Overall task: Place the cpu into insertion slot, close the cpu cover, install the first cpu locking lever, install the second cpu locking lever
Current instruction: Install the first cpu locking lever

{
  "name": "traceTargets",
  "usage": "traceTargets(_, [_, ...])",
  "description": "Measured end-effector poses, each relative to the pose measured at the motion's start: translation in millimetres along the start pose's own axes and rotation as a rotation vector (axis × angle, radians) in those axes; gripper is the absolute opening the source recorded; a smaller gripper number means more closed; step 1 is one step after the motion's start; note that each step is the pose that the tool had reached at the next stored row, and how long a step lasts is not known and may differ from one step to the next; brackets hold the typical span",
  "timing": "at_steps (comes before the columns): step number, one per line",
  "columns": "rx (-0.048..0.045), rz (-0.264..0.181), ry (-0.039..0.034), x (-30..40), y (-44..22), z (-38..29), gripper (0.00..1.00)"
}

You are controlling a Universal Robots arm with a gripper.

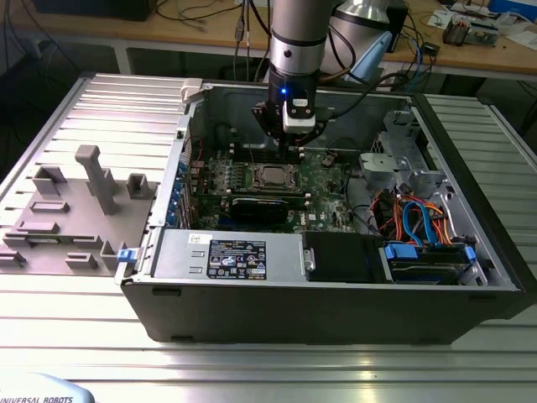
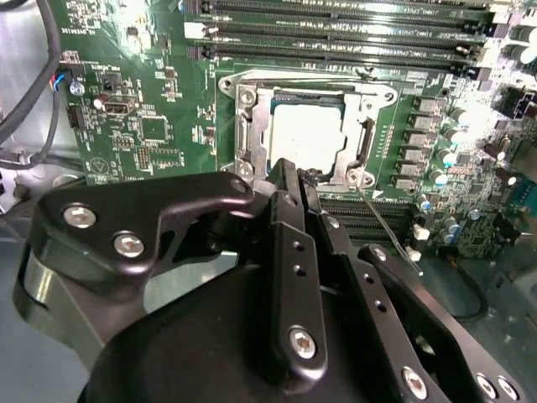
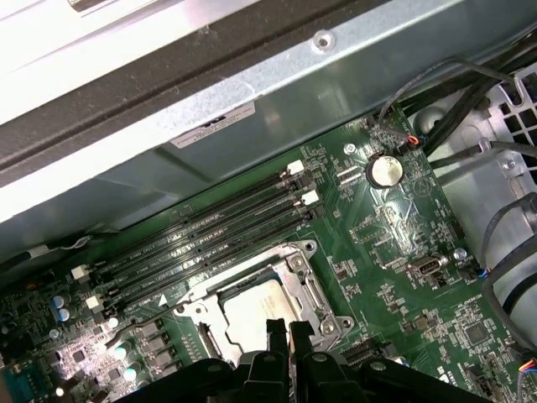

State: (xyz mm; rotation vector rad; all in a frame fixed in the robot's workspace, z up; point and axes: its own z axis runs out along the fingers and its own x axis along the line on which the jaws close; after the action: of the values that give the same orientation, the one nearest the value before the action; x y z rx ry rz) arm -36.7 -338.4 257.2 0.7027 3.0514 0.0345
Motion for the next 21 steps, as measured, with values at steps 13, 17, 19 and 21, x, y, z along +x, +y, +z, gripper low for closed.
traceTargets(13, [-0.0007, -0.191, 0.0044, 0.6, -0.3, 0.5, 0.16])
traceTargets(17, [-0.0012, -0.28, 0.0065, 0.6, -0.2, 0.6, 0.11])
traceTargets(19, [-0.0013, -0.301, 0.007, 0.6, -0.3, 0.6, 0.11])
traceTargets(21, [-0.0014, -0.313, 0.0073, 1.2, -0.6, 0.6, 0.11])
